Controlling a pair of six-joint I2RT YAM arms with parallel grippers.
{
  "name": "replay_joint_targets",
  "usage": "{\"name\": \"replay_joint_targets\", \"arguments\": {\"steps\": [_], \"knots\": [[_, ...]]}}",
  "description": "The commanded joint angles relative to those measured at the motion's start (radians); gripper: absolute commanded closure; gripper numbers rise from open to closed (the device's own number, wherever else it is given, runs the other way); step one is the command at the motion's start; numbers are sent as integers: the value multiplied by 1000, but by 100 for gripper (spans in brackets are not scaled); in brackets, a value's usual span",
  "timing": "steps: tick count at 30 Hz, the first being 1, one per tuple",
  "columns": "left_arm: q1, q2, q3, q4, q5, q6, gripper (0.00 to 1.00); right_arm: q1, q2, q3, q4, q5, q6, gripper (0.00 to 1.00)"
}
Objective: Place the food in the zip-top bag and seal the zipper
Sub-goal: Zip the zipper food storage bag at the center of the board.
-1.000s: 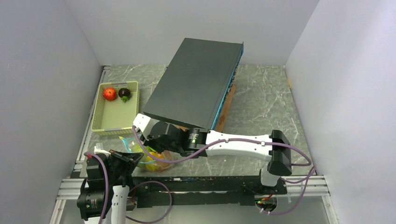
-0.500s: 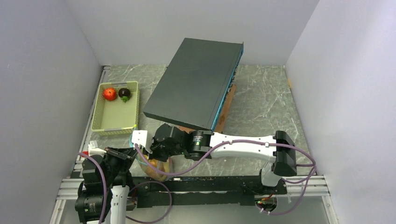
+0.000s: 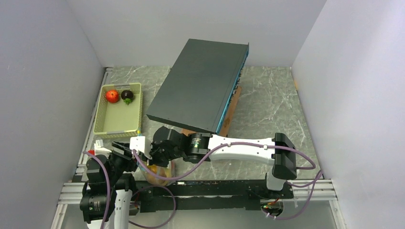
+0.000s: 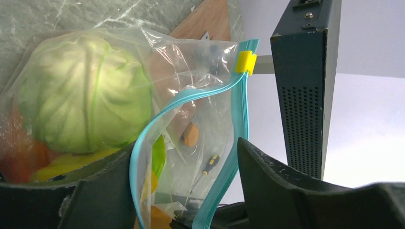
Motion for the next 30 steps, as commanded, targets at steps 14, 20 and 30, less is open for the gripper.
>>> {"name": "replay_joint_targets", "arguments": {"steps": [14,20,30], "knots": [[5,-102,24,195,82,78,10,-30,7,97,-39,-46,-17,100],[5,-80,-44,250,107,53,41,-30,14,109,-37,-59,-25,100],[4,-49,-36,252,99,111,80,-32,9,112,-29,-29,35,91]]}}
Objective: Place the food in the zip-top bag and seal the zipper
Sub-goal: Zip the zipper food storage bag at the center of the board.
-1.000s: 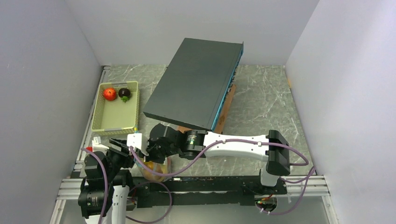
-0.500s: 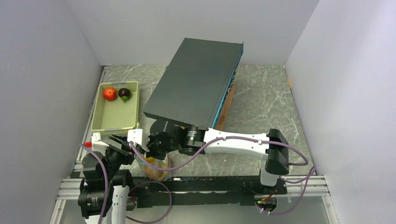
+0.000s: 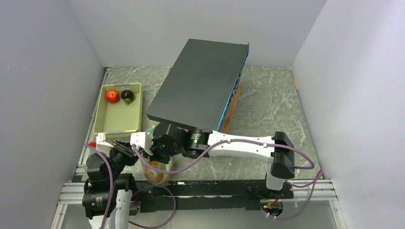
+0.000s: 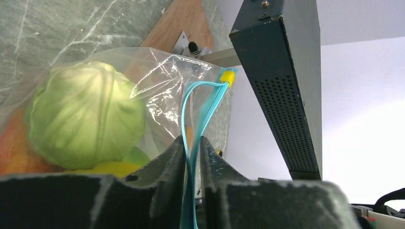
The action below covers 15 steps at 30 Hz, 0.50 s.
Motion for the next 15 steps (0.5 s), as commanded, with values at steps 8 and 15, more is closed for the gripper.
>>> {"name": "replay_joint_targets", "arguments": {"steps": [8,15], "knots": [[4,-104,-17,35,16,-5,100,8,-34,130,-140,256,526,33],[4,-113,11,-1,-2,-20,100,133,-182,-41,-95,538,816,0]]}}
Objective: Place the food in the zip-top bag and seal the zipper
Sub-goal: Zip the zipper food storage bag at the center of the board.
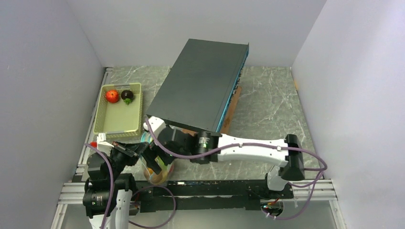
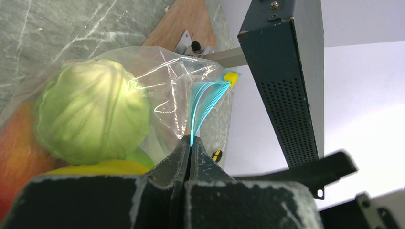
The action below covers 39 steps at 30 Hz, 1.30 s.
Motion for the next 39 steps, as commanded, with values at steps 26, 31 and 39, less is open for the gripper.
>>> {"name": "replay_joint_targets", "arguments": {"steps": [26,31,39], "knots": [[4,-27,104,-146,-81,47,100,260,74,90,20,288,108,0],[4,-27,80,-163,-109,72,100,261,74,45,30,361,86,0],[4,-12,121,-181,-147,126,100,249,47,-26,113,344,-29,21]]}}
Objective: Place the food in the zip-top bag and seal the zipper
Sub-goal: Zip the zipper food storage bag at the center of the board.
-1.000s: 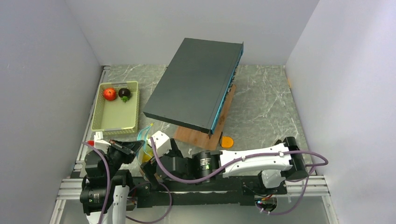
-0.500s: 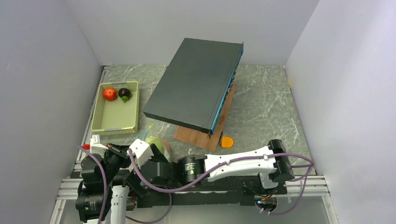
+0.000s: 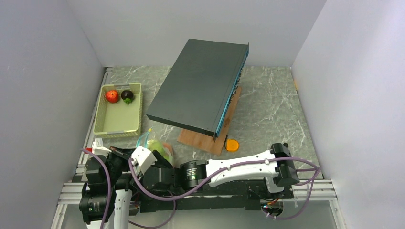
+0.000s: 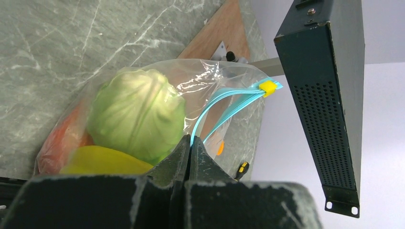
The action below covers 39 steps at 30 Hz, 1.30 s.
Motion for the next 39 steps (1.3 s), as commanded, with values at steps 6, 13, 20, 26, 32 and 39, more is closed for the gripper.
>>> {"name": "replay_joint_targets", "arguments": {"steps": [6,13,20,26,32,39], "knots": [[4,16,9,23,23,43,100,-56,-83,-119,147,-96,-123,63],[4,-19,14,-1,-11,6,98,-79,-102,-141,194,-133,-219,100],[4,-60,-27,48,41,-44,78,-126,-140,-163,188,-187,-337,100],[4,-5,97,6,-60,176,29,-178,-270,-292,191,-306,-495,100],[4,201,140,112,48,473,16,-231,-464,-515,206,-438,-654,100],[4,295,191,211,125,668,26,-319,-595,-623,171,-576,-765,100]]}}
